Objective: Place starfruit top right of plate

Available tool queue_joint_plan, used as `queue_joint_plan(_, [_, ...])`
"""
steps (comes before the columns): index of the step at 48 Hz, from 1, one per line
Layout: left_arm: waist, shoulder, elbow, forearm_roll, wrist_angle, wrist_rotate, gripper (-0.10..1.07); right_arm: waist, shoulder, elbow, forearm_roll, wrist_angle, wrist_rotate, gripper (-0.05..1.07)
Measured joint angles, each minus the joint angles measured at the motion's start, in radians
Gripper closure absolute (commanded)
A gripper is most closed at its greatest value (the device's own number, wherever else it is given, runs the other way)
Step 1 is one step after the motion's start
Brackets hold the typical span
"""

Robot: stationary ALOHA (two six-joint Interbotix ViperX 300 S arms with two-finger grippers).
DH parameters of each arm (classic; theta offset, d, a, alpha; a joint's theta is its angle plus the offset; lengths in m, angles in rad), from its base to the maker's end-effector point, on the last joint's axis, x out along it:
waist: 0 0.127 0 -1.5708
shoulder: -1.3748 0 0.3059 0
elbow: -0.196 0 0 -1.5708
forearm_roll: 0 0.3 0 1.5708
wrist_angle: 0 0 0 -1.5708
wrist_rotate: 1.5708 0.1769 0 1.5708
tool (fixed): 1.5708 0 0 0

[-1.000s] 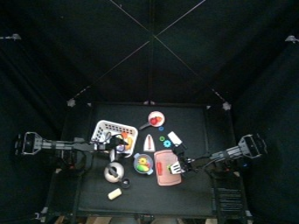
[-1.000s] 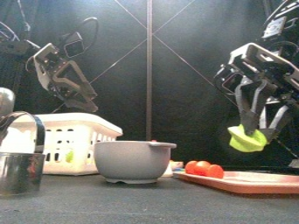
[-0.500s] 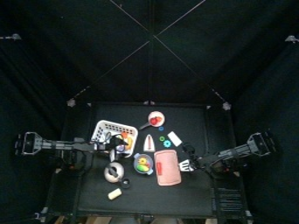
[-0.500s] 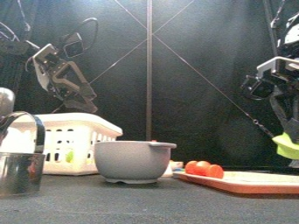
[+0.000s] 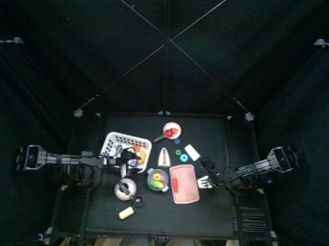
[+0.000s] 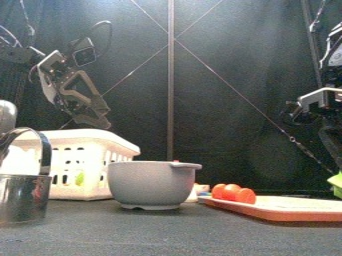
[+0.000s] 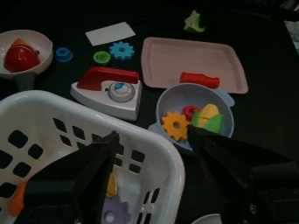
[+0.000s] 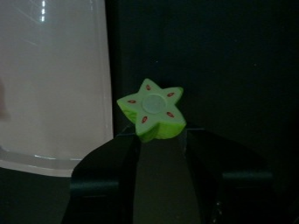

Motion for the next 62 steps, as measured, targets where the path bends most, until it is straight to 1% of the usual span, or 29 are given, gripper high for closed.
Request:
queue_joint_plan(7, [0.0,0.0,0.0,0.0,0.0,0.0,0.01,-0.005,0.003,0.0,0.0,0.0,0.003,0.29])
queue_joint_plan(14, [0.002,0.0,0.0,0.0,0.0,0.0,0.01,-0.006,0.003,0.0,-0.008,0.0,0.005,0.21])
queue_joint_plan(19, [0.0,0.0,0.0,0.0,0.0,0.0,0.01,-0.006,0.005,0.0,-0.012,0.0,0.005,0.12])
queue_joint_plan(25, [0.002,0.0,0.0,0.0,0.0,0.0,0.01,-0.006,0.008,0.0,-0.012,-0.008,0.005,0.06])
queue_joint_plan(54, [0.002,0.0,0.002,0.0,0.0,0.0,0.01,-0.006,0.009,-0.011,-0.023,-0.025,-0.003,0.05])
queue_joint_plan(62, [0.002,0.0,0.003,0.0,0.0,0.0,0.01,-0.006,0.011,-0.012,-0.031,-0.044,-0.003,0.05])
